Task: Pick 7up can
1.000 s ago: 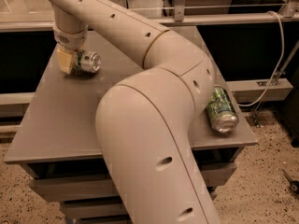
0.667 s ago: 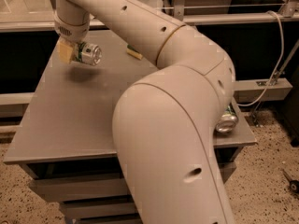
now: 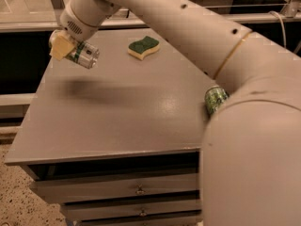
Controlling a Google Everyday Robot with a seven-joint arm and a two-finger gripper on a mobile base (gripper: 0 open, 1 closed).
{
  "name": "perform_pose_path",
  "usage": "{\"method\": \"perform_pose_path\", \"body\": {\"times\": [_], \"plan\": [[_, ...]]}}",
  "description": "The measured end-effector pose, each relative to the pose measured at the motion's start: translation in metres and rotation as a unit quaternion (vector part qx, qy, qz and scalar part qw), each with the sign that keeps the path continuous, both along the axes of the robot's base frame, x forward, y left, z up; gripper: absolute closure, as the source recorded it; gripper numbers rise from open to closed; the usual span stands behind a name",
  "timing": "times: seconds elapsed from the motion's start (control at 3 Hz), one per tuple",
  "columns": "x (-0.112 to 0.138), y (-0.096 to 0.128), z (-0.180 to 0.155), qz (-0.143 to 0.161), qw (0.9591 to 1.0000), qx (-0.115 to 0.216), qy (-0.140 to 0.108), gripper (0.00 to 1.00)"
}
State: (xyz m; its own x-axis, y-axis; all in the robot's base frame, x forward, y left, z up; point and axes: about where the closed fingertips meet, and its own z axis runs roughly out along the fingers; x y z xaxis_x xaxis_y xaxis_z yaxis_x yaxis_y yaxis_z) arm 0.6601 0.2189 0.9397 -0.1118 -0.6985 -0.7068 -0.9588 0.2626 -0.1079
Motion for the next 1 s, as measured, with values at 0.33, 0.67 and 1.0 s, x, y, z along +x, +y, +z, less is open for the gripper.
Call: {"method": "perform_pose_path", "body": {"times": [0.33,0.67,1.0], "plan": [[-0.024,-0.005,0.009,0.02,0.9945,0.103,-0.004,1.0],[-0.024,-0.019,0.027,0.02,0.9762,0.214,-0.028,1.0],[-0.028,-0.039,0.048,0.024,0.9654,0.251,-0.066,1.0]]}}
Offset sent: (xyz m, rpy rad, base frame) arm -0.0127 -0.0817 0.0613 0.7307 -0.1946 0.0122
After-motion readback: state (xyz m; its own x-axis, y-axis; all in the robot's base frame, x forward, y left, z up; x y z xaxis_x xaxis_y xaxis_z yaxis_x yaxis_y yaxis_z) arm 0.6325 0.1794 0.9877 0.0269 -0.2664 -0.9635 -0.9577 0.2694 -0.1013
